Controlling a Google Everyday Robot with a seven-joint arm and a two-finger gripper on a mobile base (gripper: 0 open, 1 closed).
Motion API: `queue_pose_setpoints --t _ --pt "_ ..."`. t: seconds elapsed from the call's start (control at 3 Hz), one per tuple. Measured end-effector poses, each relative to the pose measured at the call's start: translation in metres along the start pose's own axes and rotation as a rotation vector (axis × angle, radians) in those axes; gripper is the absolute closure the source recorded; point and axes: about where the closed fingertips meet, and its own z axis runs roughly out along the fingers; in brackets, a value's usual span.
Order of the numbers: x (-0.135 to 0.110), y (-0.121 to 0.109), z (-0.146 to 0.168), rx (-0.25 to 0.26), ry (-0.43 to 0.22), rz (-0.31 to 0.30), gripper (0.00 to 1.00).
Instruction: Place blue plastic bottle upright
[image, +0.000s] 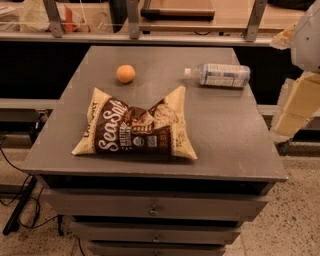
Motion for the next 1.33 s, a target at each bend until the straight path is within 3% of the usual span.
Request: queue_pose_setpoints --t 0.67,1.0,1.33 --pt "-0.005 -0.003 0.000 0.014 0.015 -0.011 0.00" --pt "-0.021 -0.022 0.019 -0.002 0.061 -0.074 0.00" --pt "-0.033 -0.058 0.052 -0.025 0.107 -0.134 0.00"
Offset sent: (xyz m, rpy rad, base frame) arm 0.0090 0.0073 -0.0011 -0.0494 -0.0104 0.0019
